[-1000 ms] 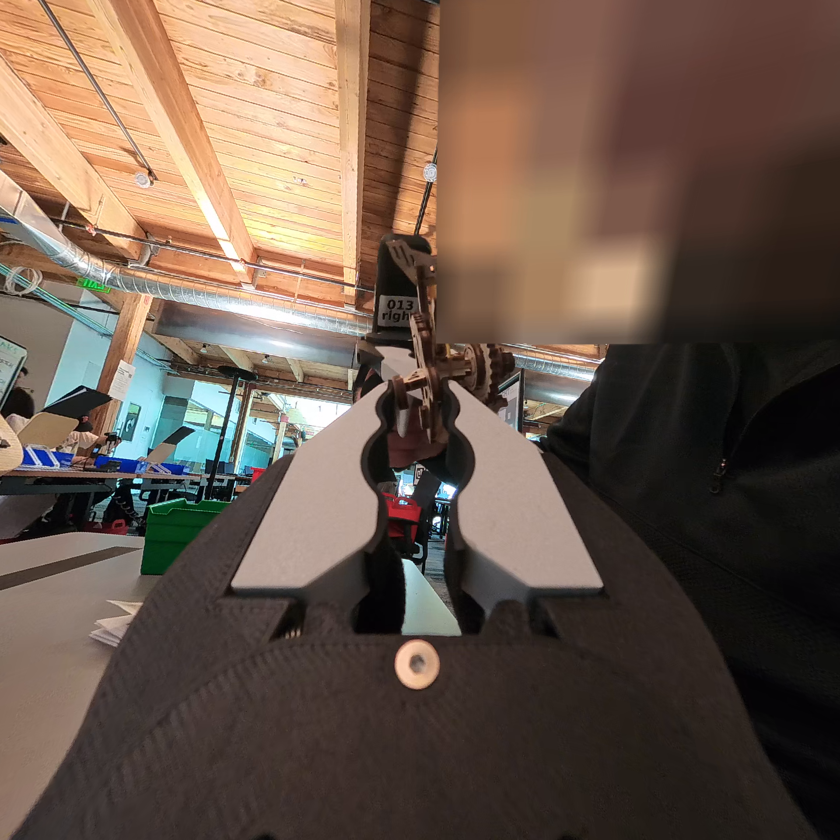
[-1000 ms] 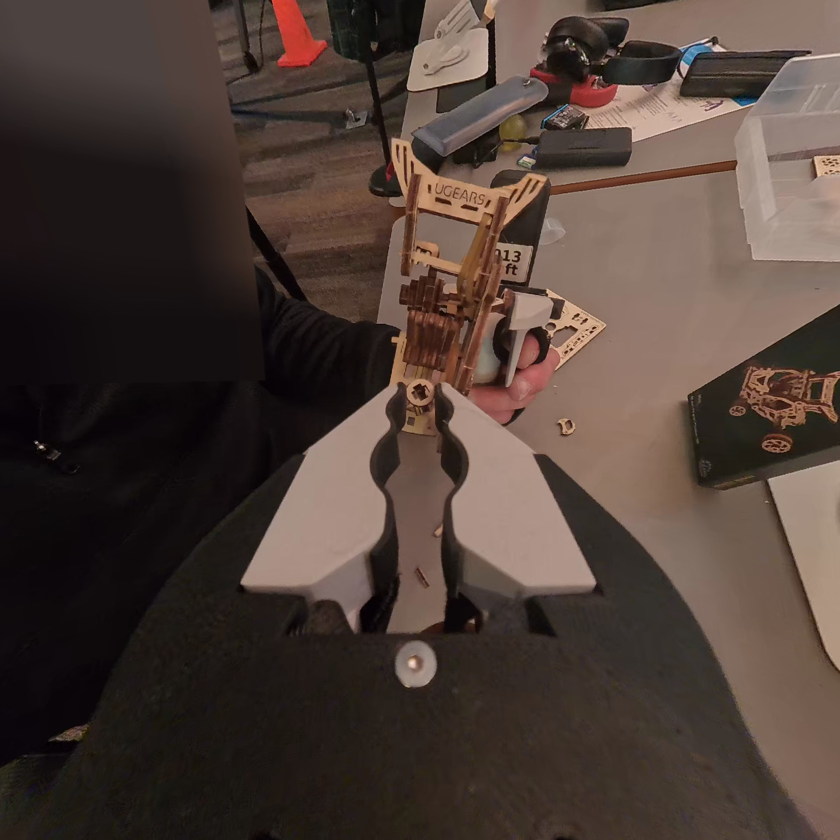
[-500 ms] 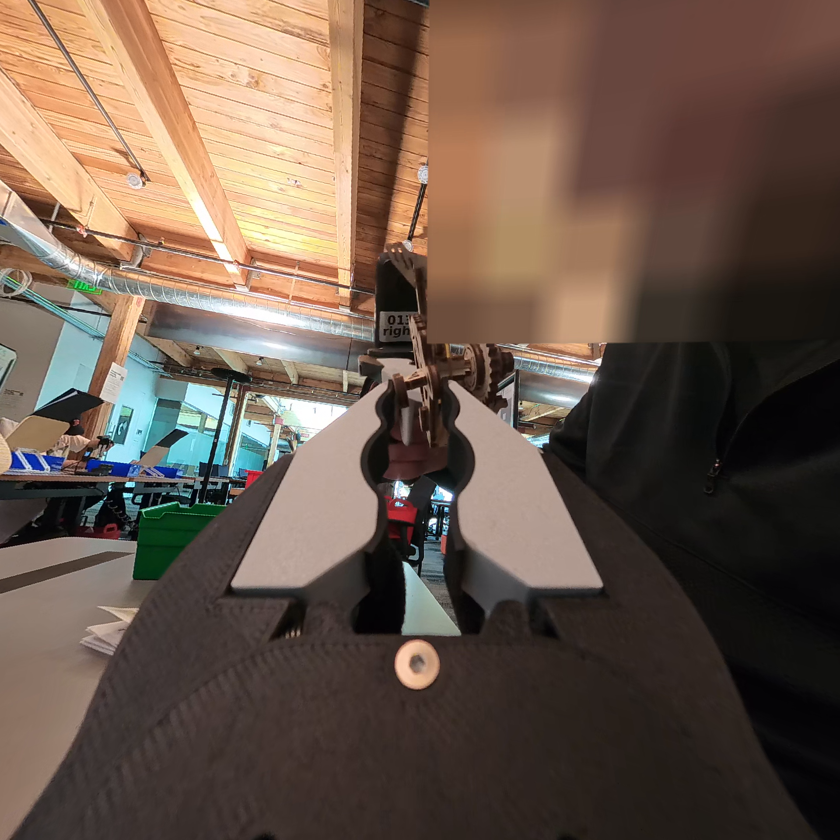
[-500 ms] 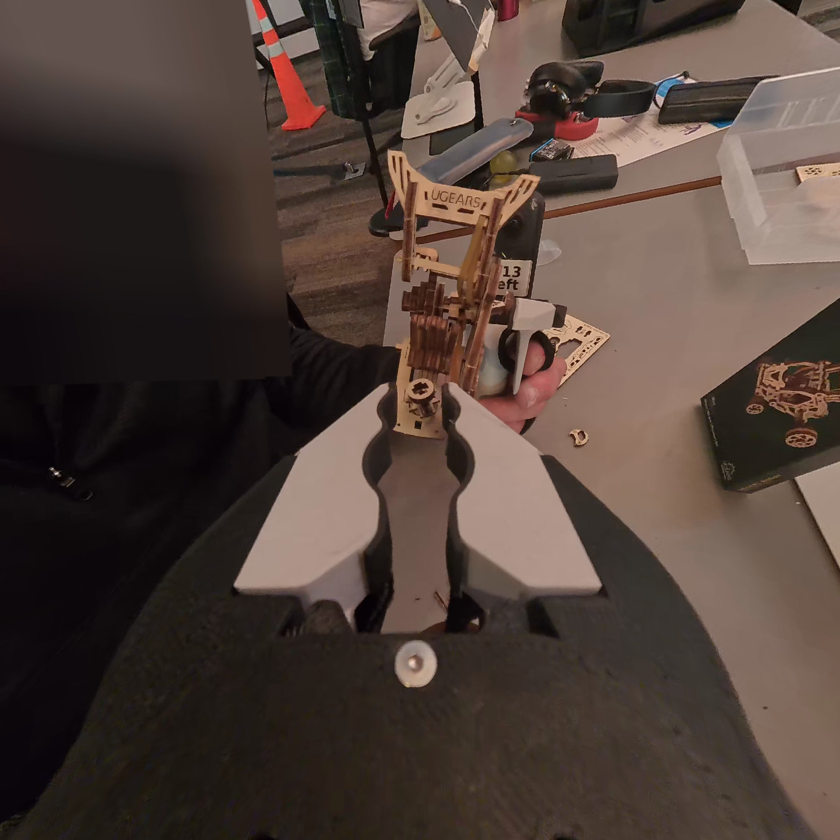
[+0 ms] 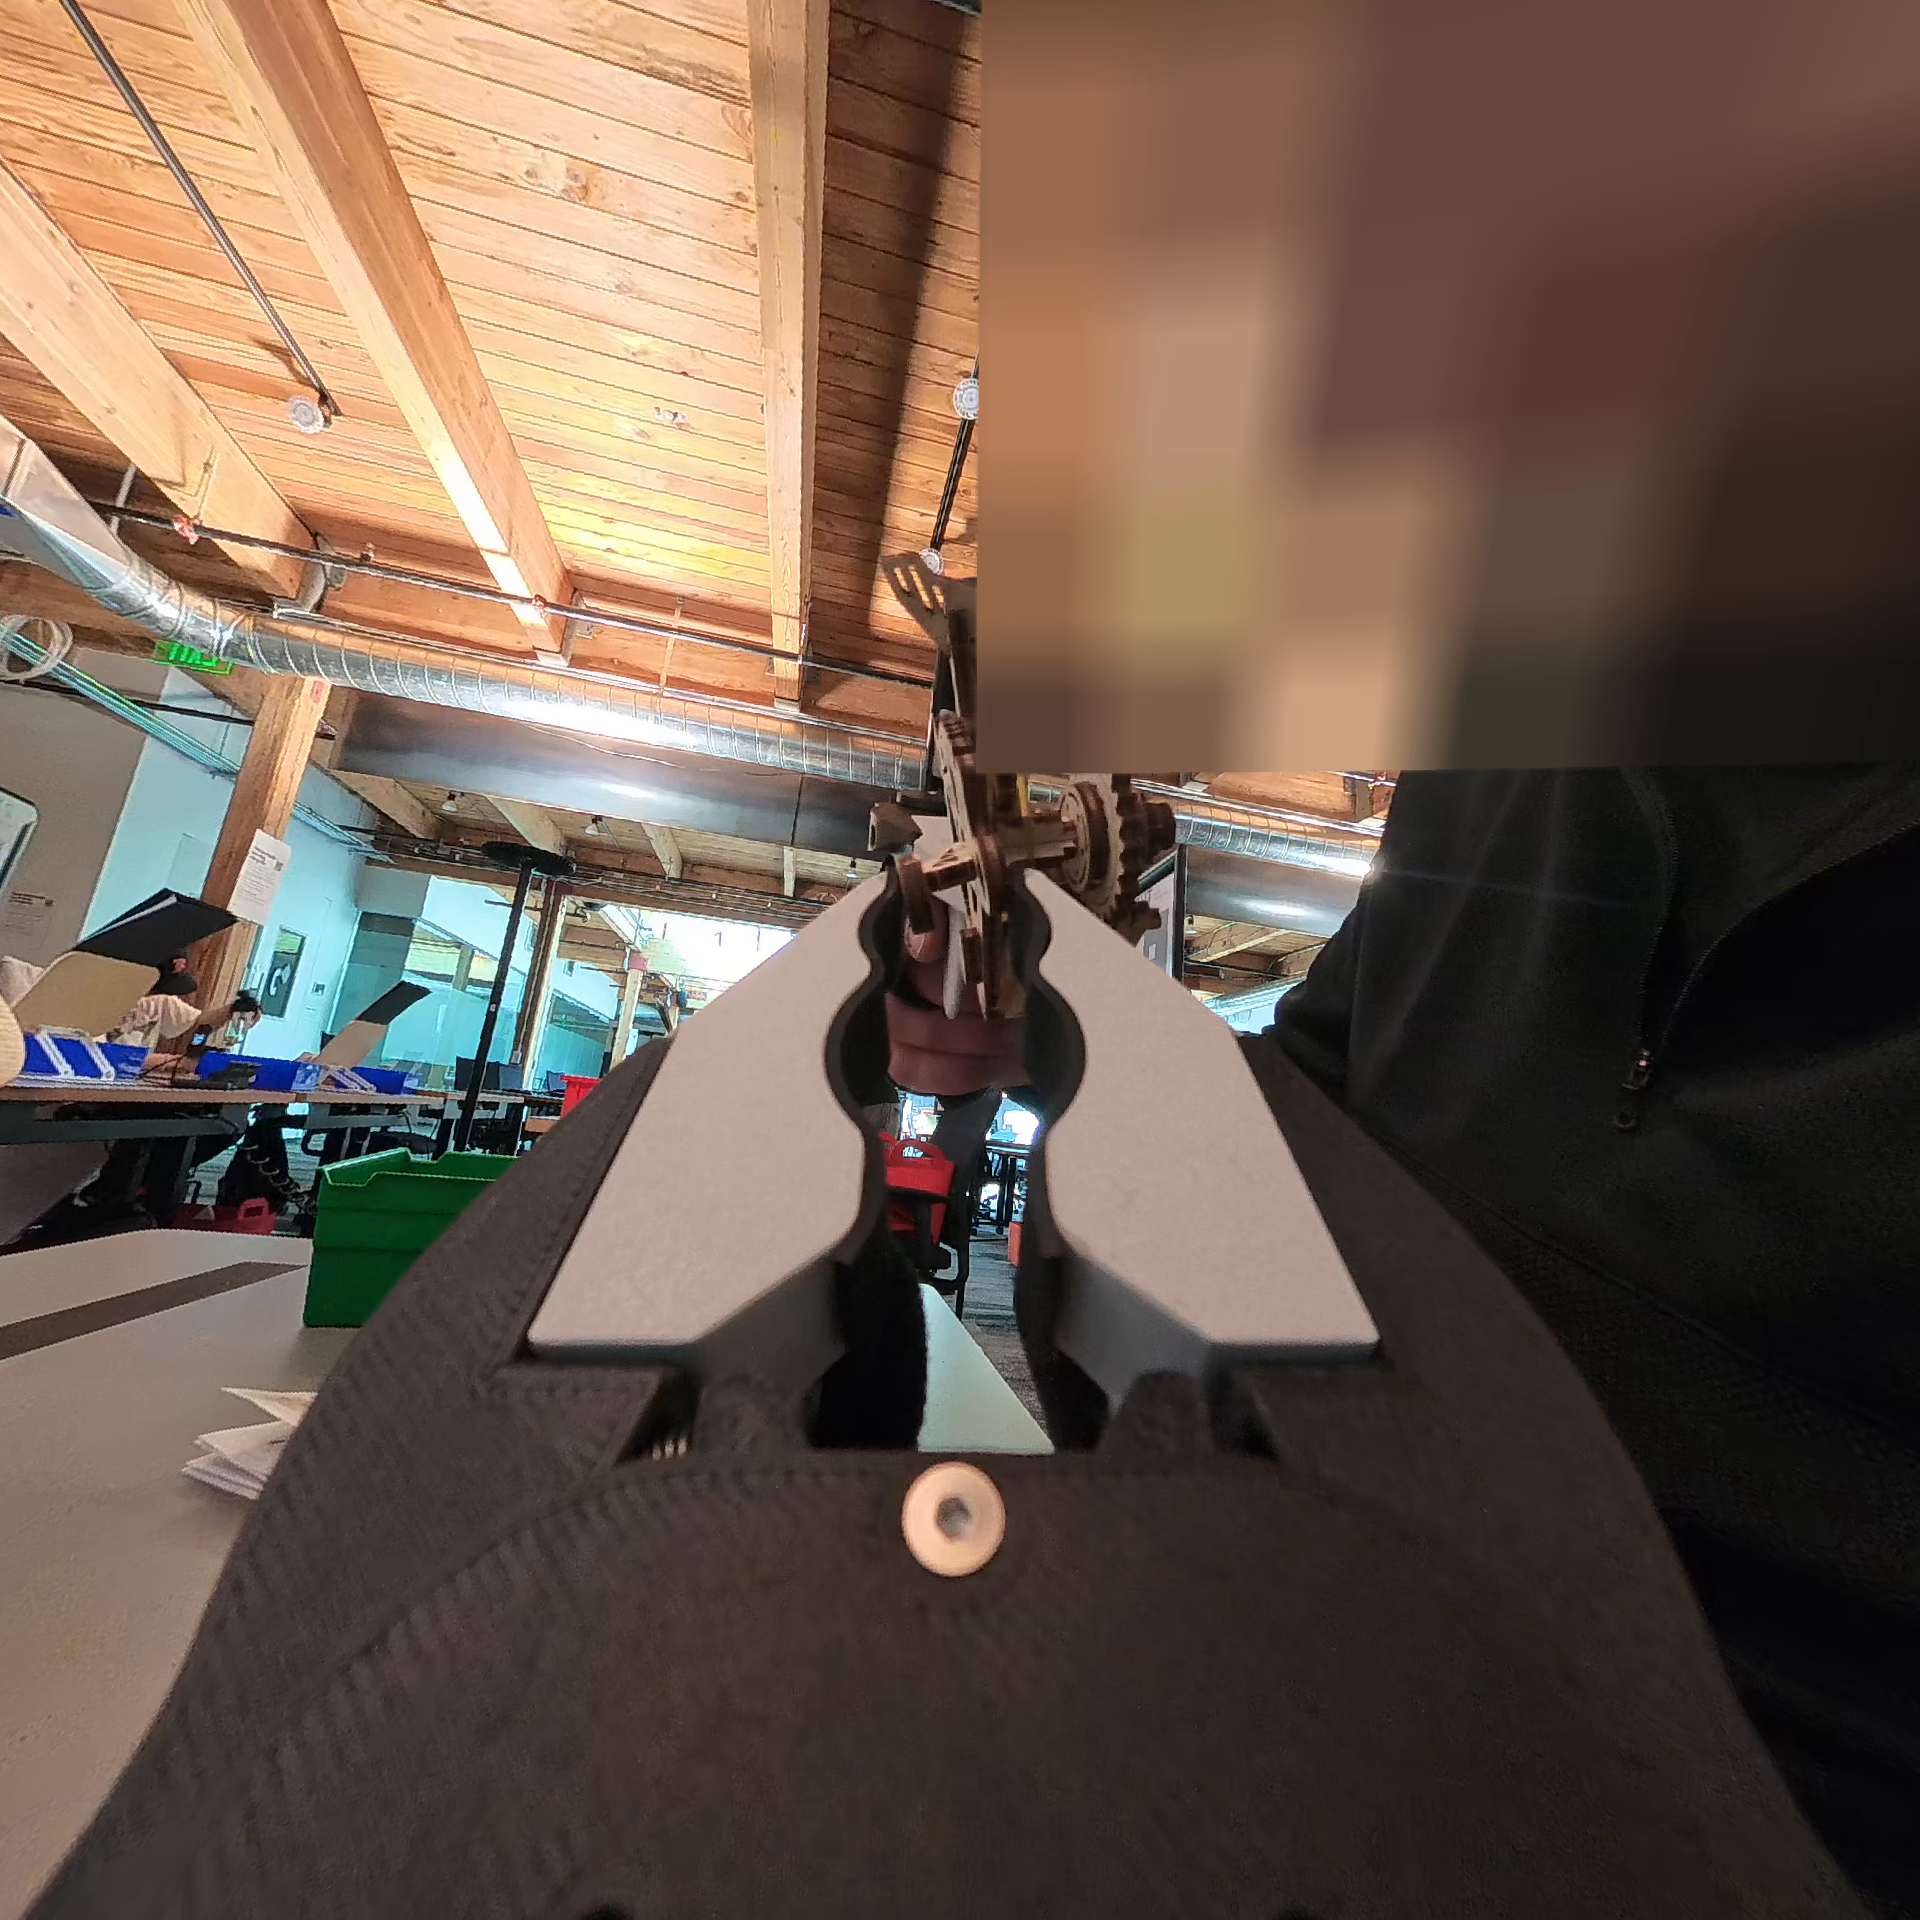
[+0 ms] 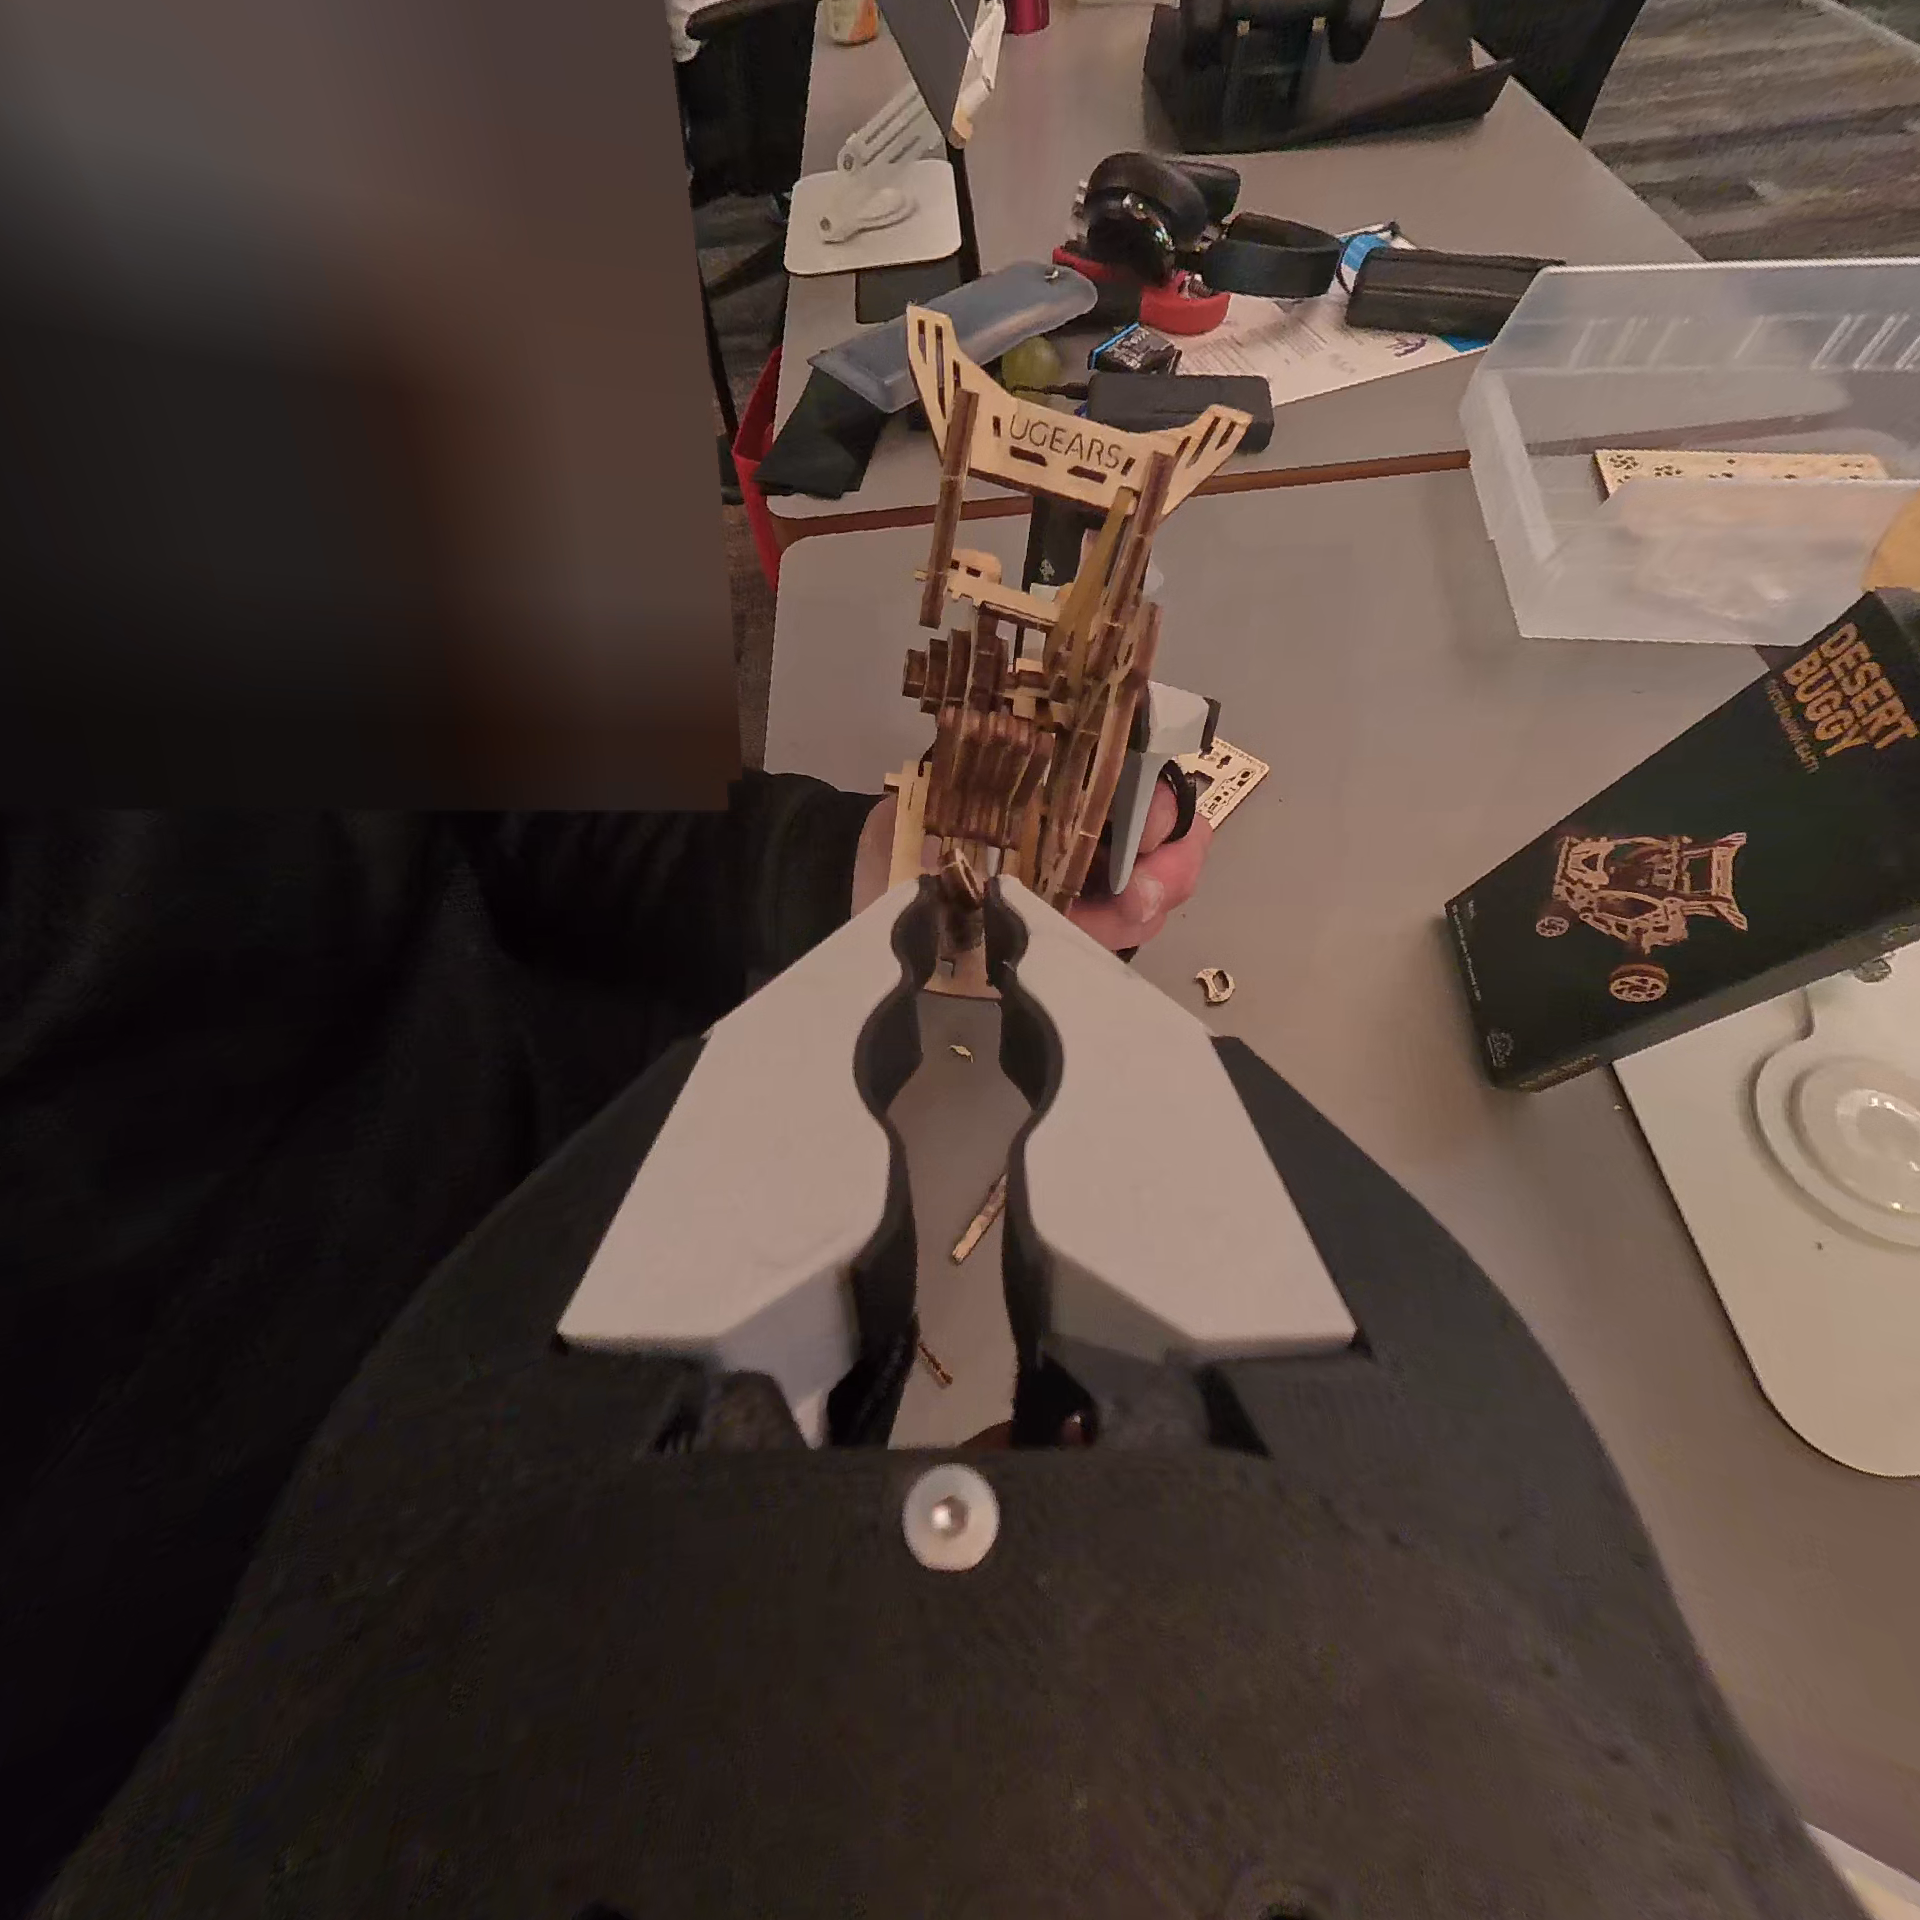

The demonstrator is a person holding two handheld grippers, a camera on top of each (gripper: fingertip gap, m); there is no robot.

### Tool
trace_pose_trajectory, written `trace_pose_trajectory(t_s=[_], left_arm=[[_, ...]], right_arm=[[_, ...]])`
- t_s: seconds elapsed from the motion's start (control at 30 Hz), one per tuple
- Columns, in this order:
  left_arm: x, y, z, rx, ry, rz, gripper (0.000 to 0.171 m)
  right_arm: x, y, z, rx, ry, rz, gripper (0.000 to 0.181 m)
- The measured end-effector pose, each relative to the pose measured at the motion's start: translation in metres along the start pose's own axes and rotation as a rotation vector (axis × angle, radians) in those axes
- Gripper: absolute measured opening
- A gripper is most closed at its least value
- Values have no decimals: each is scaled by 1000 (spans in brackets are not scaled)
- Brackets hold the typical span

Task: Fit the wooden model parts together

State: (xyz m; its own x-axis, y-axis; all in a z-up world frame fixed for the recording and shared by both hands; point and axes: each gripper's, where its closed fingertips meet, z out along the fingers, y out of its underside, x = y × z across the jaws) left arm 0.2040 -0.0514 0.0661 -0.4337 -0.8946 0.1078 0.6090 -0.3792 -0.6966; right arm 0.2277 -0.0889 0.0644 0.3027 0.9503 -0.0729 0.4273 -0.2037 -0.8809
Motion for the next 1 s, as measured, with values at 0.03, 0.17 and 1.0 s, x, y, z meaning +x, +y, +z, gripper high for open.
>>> trace_pose_trajectory(t_s=[0.03,0.17,1.0], left_arm=[[0,0,0,0,1,0,17],[0,0,0,1,0,-2,17],[-1,-1,-1,7,-5,-3,16]], right_arm=[[0,0,0,3,2,-4,5],[-1,0,-1,-1,13,-22,6],[-2,-8,-8,26,93,-123,5]])
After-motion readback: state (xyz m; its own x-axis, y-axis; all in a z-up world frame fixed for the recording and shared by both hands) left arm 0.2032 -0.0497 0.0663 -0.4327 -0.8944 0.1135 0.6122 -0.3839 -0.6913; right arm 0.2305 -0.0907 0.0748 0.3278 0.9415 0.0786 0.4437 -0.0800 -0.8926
